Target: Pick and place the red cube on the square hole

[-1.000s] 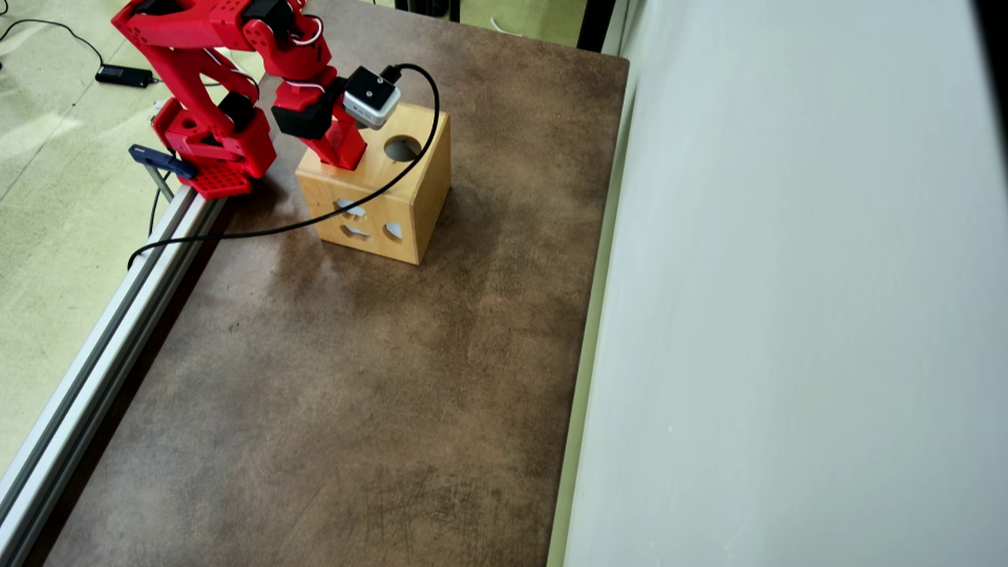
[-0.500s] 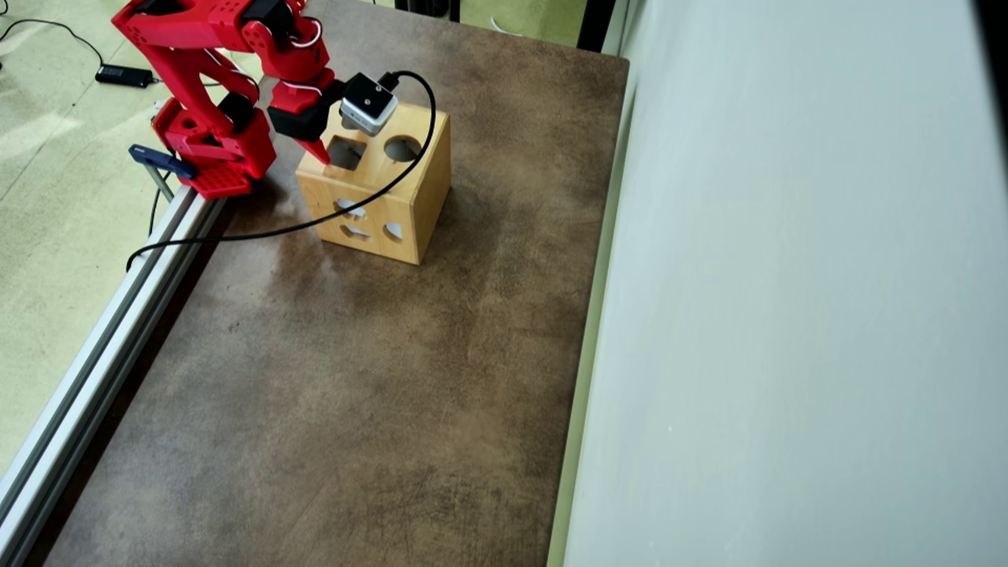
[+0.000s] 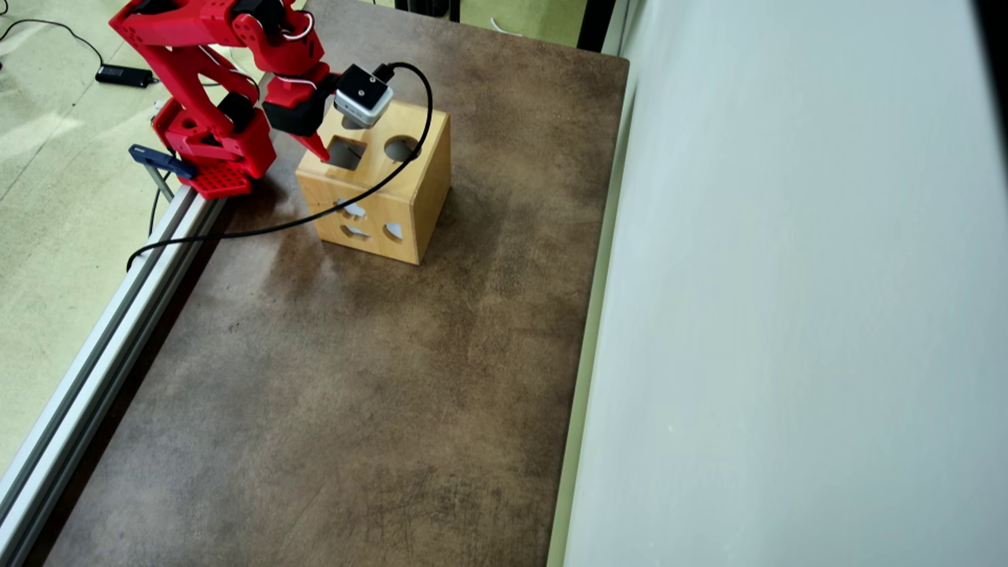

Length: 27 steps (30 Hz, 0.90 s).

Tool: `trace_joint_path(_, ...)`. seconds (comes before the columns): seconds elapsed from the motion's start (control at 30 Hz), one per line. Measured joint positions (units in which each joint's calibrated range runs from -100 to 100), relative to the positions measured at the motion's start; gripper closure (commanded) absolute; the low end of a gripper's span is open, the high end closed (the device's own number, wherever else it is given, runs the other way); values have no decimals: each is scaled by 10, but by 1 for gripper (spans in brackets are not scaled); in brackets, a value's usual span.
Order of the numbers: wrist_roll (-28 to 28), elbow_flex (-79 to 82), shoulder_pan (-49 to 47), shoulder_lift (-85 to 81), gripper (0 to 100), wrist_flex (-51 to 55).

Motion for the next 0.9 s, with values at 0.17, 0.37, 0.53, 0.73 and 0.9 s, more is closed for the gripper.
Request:
trace_joint_path(0.17, 0, 0, 12, 0, 49, 0)
trace_joint_path(0.37, 1, 0, 27, 0, 49, 0)
trace_joint_path(0.53, 0, 0, 30, 0, 49, 0)
trace_joint_path(0.73, 0, 0, 34, -21, 49, 0)
trace_joint_path(0.9, 0, 0, 34, -69, 49, 1)
